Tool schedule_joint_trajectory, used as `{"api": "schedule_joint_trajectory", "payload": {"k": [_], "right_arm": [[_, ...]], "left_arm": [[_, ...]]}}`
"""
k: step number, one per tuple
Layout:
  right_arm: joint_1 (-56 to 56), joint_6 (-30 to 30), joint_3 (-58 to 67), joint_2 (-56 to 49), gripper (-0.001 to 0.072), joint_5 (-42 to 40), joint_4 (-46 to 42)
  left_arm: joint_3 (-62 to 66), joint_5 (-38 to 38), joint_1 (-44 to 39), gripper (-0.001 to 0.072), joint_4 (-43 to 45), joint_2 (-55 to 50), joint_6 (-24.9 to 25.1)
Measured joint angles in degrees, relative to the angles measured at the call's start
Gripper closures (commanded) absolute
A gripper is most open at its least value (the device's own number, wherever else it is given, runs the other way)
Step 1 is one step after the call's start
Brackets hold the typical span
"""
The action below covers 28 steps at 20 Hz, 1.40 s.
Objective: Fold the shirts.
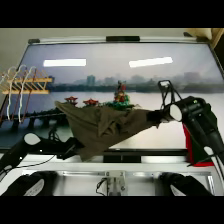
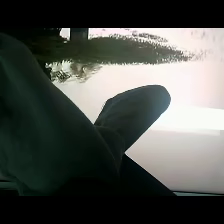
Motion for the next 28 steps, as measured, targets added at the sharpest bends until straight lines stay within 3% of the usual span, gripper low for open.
{"api": "schedule_joint_trajectory", "payload": {"k": [1, 3, 5, 8, 10, 15, 17, 20, 24, 28], "right_arm": [[0.0, -0.02, 0.0, 0.0, 0.0646, 0.0, 0.02], [0.0, -0.02, 0.0, 0.0, 0.0646, 0.07, 0.31], [0.0, -0.02, 0.0, 0.0, 0.0646, 0.2, 0.98], [0.0, -0.02, 0.39, 0.07, 0.0646, 0.52, 2.27], [0.0, -0.28, 2.47, 0.92, 0.0647, 1.51, 2.45], [0.02, 0.11, 19.98, 9.51, 0.0647, 2.32, -9.03], [0.02, 1.99, 29.03, 14.6, 0.0647, 0.39, -14.53], [0.02, 3.52, 38.14, 22.84, 0.0647, -4.07, -16.02], [0.02, 4.11, 42.27, 29.75, 0.0647, -5.46, -12.46], [0.04, 4.0, 43.32, 30.16, 0.0647, 2.1, -13.0]], "left_arm": [[-0.31, 1.88, -1.46, 0.001, -1.49, -0.85, -0.48], [-0.72, 6.14, -4.76, 0.0453, -3.54, -2.69, -0.81], [-0.48, 11.61, -7.63, 0.0681, -3.28, -3.91, -0.72], [3.54, 15.69, -9.14, 0.0679, -1.97, -4.48, 2.73], [10.67, 13.75, -8.7, 0.068, -2.67, -2.67, 6.84], [45.27, 8.39, -3.48, 0.0678, 8.92, 7.23, 11.02], [62.27, 10.29, -1.03, 0.0679, 11.76, 10.69, 10.91], [80.24, 12.74, 0.59, 0.0679, 13.16, 14.27, 8.83], [89.18, 7.13, 1.4, 0.0679, 16.2, 16.46, 4.92], [88.89, -1.79, 1.62, 0.0678, 25.35, 16.65, 1.79]]}}
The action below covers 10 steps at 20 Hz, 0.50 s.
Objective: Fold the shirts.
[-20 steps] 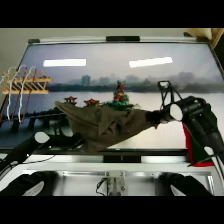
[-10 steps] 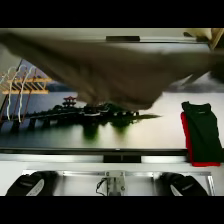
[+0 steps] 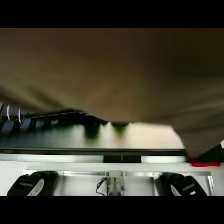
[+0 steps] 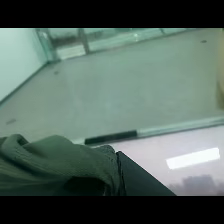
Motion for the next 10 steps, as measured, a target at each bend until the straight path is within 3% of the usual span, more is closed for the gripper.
{"api": "schedule_joint_trajectory", "payload": {"k": [5, 7, 10], "right_arm": [[0.02, -4.72, -6.01, -6.88, 0.0647, 17.11, -4.35], [0.02, -5.4, -12.28, -10.03, 0.0647, 16.79, -5.29], [-0.02, -2.56, -22.47, -17.05, 0.0647, 5.22, -6.6]], "left_arm": [[-14.91, -6.62, 0.04, 0.0678, 9.27, -0.15, -1.66], [-24.35, -6.58, 0.07, 0.0678, 11.3, -1.09, -1.86], [-37.07, -1.49, 0.07, 0.0678, 12.98, -4.46, -3.21]]}}
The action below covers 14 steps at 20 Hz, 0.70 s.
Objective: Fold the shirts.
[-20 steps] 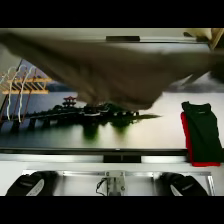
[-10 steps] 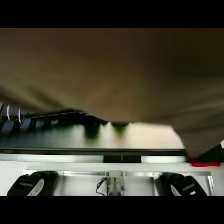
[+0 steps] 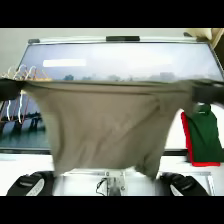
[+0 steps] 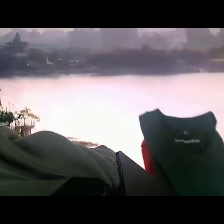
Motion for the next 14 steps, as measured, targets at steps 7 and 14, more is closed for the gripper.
{"api": "schedule_joint_trajectory", "payload": {"k": [7, 14], "right_arm": [[-0.04, 18.88, -7.13, -24.06, 0.0647, -28.83, 2.58], [-0.13, 25.0, -7.76, -37.83, 0.0586, -33.44, 15.65]], "left_arm": [[-9.75, 13.66, 0.04, 0.0677, 0.57, -15.74, -3.32], [-10.75, 15.17, 0.02, 0.0268, -5.6, -29.77, -10.01]]}}
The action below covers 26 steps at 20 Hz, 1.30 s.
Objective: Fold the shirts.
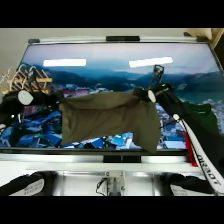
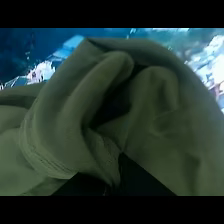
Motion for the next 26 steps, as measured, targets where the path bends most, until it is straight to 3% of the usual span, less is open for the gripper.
{"api": "schedule_joint_trajectory", "payload": {"k": [1, 2, 9, 11, 12, 16, 23, 25, 26], "right_arm": [[-0.26, -0.74, 0.31, -0.09, 0.028, 0.15, 0.85], [-0.79, -2.54, 0.9, 0.37, 0.0116, 0.79, 1.16], [-11.89, -23.76, 5.92, 10.49, 0.017, 18.86, -6.23], [-18.1, -30.4, 5.77, 12.39, 0.017, 25.07, -3.98], [-21.09, -33.31, 5.27, 12.94, 0.0169, 27.69, -1.64], [-30.47, -41.13, 1.57, 14.1, 0.0169, 33.75, 9.88], [-34.34, -44.96, -2.36, 14.47, 0.0169, 36.02, 18.16], [-34.56, -45.13, -2.6, 14.47, 0.0167, 35.85, 18.93], [-34.62, -45.27, -2.69, 14.47, 0.0164, 35.82, 19.3]], "left_arm": [[0.04, -0.79, 0.0, 0.0127, -1.49, -0.94, -0.37], [0.39, -2.54, 0.26, 0.0122, -2.73, -1.64, 0.09], [5.97, -28.72, 11.23, 0.0125, -1.7, -1.57, 11.54], [2.14, -33.68, 15.32, 0.0197, -0.68, 0.76, 13.62], [-0.85, -35.17, 16.74, 0.0196, -0.7, 2.05, 14.29], [-15.1, -33.42, 19.93, 0.0195, -5.29, 6.32, 16.24], [-28.92, -21.68, 21.07, 0.0206, -17.99, 7.67, 18.91], [-30.27, -20.26, 21.11, 0.0427, -19.39, 7.72, 18.99], [-30.69, -19.15, 21.11, 0.0477, -19.56, 7.69, 18.97]]}}
